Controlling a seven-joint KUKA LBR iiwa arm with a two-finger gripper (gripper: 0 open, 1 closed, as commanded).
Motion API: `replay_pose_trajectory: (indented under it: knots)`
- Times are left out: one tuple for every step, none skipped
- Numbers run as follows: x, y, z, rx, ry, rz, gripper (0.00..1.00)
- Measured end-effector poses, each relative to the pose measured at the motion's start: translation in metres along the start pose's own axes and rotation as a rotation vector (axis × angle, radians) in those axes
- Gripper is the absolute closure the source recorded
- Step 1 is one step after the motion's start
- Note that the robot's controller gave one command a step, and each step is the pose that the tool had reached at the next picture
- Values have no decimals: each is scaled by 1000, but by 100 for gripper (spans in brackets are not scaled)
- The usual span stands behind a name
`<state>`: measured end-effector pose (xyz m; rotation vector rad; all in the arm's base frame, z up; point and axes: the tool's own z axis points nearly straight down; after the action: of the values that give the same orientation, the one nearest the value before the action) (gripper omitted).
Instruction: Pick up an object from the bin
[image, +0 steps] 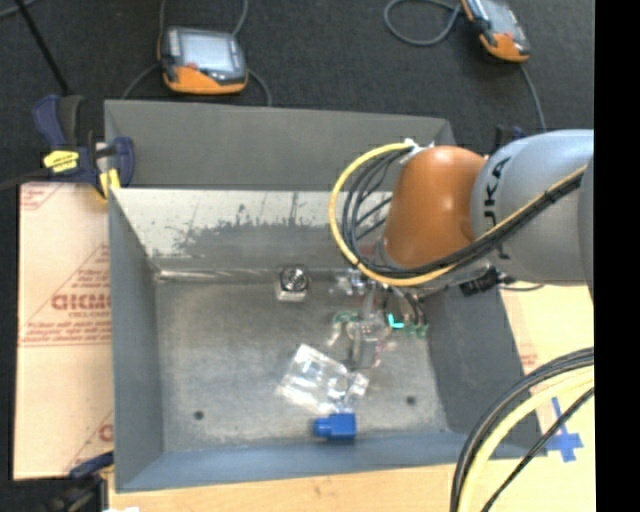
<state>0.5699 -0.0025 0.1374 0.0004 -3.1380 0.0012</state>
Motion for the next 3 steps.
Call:
replay_pose_trajectory:
  knots:
    - [-37, 3, 70, -3, -8, 87, 0]
    - [19, -29, 66, -2, -8, 410, 0]
    - [32, -108, 67, 1, -6, 476, 0]
